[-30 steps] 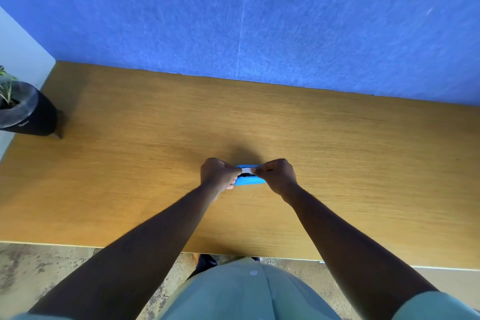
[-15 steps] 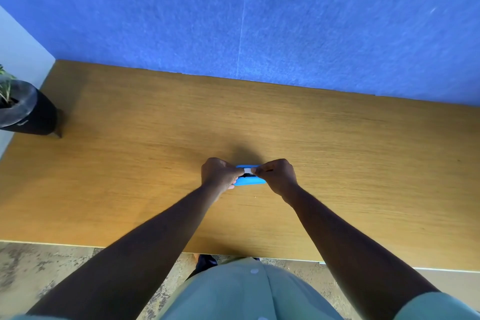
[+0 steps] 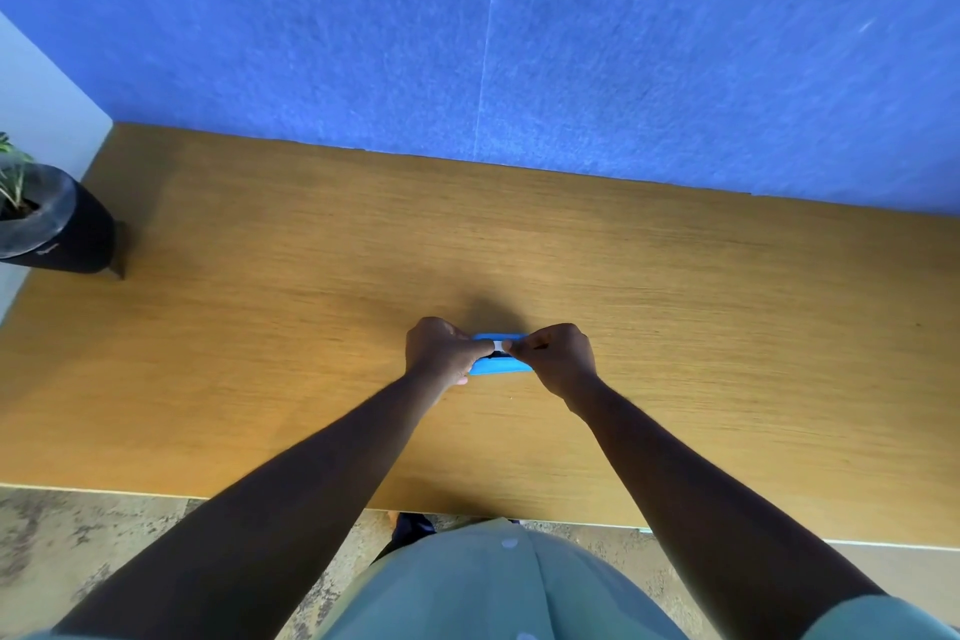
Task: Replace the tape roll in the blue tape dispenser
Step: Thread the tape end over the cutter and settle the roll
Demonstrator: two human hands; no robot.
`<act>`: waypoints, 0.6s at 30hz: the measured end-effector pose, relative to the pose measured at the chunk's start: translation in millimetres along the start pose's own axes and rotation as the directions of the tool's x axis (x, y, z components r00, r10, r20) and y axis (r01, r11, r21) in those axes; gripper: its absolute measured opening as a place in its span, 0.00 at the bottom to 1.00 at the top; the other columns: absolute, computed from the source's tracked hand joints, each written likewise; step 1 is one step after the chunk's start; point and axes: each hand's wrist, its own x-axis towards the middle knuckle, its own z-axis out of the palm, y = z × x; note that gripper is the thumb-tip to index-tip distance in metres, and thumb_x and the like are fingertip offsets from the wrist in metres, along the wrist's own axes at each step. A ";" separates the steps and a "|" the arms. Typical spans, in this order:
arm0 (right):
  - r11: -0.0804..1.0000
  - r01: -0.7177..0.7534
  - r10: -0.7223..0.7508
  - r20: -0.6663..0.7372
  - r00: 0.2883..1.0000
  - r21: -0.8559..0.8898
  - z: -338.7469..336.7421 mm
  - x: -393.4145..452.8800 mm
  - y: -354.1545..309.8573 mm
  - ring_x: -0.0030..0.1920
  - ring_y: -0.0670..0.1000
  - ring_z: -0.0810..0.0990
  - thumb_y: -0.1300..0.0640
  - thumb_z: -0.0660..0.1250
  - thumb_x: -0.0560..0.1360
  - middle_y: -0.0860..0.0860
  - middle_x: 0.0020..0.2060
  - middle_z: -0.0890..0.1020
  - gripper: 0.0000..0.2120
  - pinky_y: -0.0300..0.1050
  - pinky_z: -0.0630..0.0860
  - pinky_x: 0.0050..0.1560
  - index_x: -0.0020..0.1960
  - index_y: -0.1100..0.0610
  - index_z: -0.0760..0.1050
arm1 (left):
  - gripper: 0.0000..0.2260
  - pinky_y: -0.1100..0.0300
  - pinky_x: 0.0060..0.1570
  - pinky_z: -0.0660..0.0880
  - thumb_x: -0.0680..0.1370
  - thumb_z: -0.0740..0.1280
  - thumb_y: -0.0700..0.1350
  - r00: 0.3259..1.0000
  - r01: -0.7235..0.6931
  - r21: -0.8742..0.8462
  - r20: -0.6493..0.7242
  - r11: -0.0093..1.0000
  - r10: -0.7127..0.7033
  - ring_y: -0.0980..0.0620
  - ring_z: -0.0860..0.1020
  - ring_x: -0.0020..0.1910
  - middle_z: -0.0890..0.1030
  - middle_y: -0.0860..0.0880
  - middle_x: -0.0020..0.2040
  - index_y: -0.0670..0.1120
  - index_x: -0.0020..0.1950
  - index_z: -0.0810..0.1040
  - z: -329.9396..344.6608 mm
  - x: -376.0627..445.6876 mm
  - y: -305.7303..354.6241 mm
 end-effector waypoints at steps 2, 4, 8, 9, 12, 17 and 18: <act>1.000 0.000 0.000 0.003 1.000 0.003 0.5 -0.1 0.8 0.37 0.48 0.78 0.45 0.79 0.72 0.50 0.38 0.84 0.15 0.45 0.72 0.35 0.47 0.57 0.88 | 0.12 0.49 0.40 0.87 0.66 0.82 0.46 1.000 0.003 -0.011 -0.011 1.000 -0.003 0.47 0.88 0.38 0.87 0.43 0.37 0.41 0.38 0.84 -0.2 -0.6 0.2; 1.000 -0.010 0.010 0.010 1.000 0.013 0.5 -0.4 1.1 0.37 0.48 0.78 0.45 0.79 0.73 0.49 0.38 0.83 0.15 0.45 0.72 0.35 0.47 0.57 0.87 | 0.10 0.49 0.41 0.87 0.67 0.82 0.45 1.000 0.001 -0.024 -0.013 1.000 -0.001 0.47 0.88 0.39 0.87 0.43 0.37 0.41 0.38 0.84 -1.1 0.0 -0.4; 1.000 -0.019 0.019 0.021 1.000 0.016 -1.0 0.4 0.6 0.36 0.48 0.76 0.45 0.79 0.73 0.49 0.37 0.82 0.14 0.44 0.71 0.33 0.47 0.57 0.87 | 0.08 0.49 0.42 0.87 0.69 0.81 0.42 1.000 -0.014 -0.050 0.016 0.999 0.015 0.46 0.88 0.41 0.87 0.41 0.39 0.40 0.39 0.85 -3.3 -0.7 -0.3; 1.000 -0.017 0.016 0.022 1.000 0.013 -1.5 0.4 0.4 0.35 0.47 0.76 0.45 0.79 0.73 0.49 0.37 0.82 0.14 0.43 0.70 0.32 0.47 0.57 0.87 | 0.07 0.49 0.42 0.87 0.69 0.81 0.42 1.000 -0.017 -0.050 0.018 0.999 0.018 0.46 0.88 0.41 0.87 0.41 0.39 0.41 0.39 0.85 -3.7 -1.3 -0.3; 1.000 -0.020 0.019 0.026 0.999 0.006 -1.2 0.8 0.8 0.34 0.46 0.75 0.46 0.79 0.73 0.49 0.36 0.81 0.14 0.41 0.69 0.31 0.45 0.57 0.86 | 0.05 0.48 0.42 0.87 0.70 0.79 0.40 1.000 -0.019 -0.045 0.000 0.999 0.019 0.45 0.88 0.39 0.87 0.41 0.37 0.42 0.38 0.85 -3.2 -0.5 -3.0; 0.999 -0.031 0.031 0.028 0.999 0.012 -0.5 1.4 -0.3 0.35 0.46 0.76 0.46 0.79 0.73 0.51 0.39 0.82 0.15 0.40 0.70 0.31 0.48 0.58 0.86 | 0.06 0.48 0.42 0.87 0.69 0.79 0.42 1.000 0.009 -0.054 0.008 0.998 -0.009 0.48 0.88 0.40 0.87 0.43 0.38 0.42 0.39 0.85 -3.9 -1.1 -5.2; 0.999 -0.030 0.030 0.027 0.999 0.010 -1.1 1.7 -0.4 0.35 0.46 0.76 0.46 0.79 0.73 0.51 0.39 0.82 0.15 0.40 0.69 0.31 0.49 0.58 0.86 | 0.08 0.48 0.41 0.87 0.68 0.80 0.44 1.000 0.006 -0.044 0.014 0.999 -0.005 0.48 0.88 0.40 0.87 0.44 0.38 0.41 0.39 0.85 -3.2 -1.2 -4.4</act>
